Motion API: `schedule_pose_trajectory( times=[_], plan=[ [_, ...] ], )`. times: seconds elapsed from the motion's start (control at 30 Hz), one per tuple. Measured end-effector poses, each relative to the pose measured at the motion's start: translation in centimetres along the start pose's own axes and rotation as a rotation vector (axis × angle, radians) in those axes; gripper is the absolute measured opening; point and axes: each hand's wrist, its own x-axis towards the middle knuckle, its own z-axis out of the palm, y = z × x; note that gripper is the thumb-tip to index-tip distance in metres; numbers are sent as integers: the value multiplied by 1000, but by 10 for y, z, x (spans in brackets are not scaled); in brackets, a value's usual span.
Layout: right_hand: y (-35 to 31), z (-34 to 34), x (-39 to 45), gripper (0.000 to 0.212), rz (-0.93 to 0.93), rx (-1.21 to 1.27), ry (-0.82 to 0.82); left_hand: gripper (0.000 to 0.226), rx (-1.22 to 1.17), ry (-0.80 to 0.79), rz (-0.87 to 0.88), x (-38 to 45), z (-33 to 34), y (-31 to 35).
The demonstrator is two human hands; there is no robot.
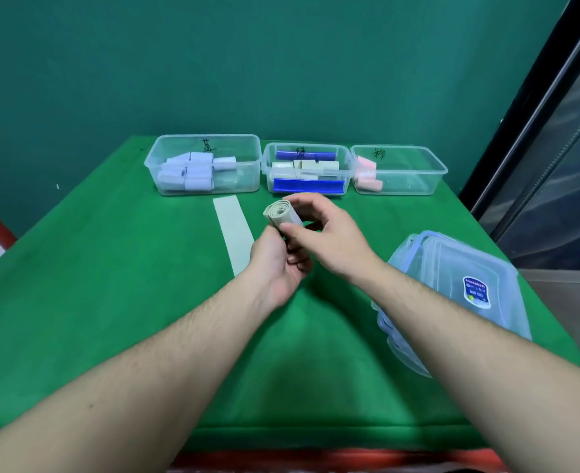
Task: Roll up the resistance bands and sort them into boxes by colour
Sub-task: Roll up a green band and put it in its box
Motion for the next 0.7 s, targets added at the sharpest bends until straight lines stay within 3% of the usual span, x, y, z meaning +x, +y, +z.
schedule_pose_trajectory(
  times=[0.2, 0.33, 0.4, 0.53, 0.63, 0.7],
  plan=[
    [9, -28, 67, 34, 92, -234, -148, 27, 102, -61, -79, 44, 20, 29],
    [17, -54, 109, 20, 120, -161, -113, 25, 237, -98, -53, 71, 32, 48],
    [23, -69, 131, 20, 129, -178, -42, 25, 418, -18, 78, 86, 37, 59],
    [40, -101, 166, 21, 210, -261, 19, 21, 964, 46, 636, 124, 42, 80],
    [55, -118, 187, 22, 241, -424, 9, 17, 1316, 0, 758, 151, 47, 94],
    [64, -124, 201, 21, 258, -551, -42, 26, 1629, -32, 841, 167, 49, 99]
  ],
)
